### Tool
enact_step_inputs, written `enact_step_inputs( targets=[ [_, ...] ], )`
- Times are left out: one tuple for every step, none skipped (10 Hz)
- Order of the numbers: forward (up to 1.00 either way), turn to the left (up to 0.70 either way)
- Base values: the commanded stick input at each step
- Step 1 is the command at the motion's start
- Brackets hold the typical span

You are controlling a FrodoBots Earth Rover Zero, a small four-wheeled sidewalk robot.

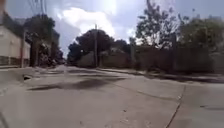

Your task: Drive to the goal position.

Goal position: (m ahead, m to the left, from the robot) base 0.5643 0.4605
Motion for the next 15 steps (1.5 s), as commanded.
enact_step_inputs(
  targets=[
    [-0.03,0.11],
    [-0.26,0.08],
    [-0.50,0.06],
    [-0.73,0.03],
    [-0.97,0.00],
    [-1.00,0.00],
    [-1.00,0.00],
    [-1.00,0.00],
    [-1.00,0.00],
    [-1.00,0.00],
    [-1.00,0.00],
    [-1.00,0.00],
    [-1.00,0.00],
    [-1.00,0.00],
    [-1.00,0.00]
  ],
)
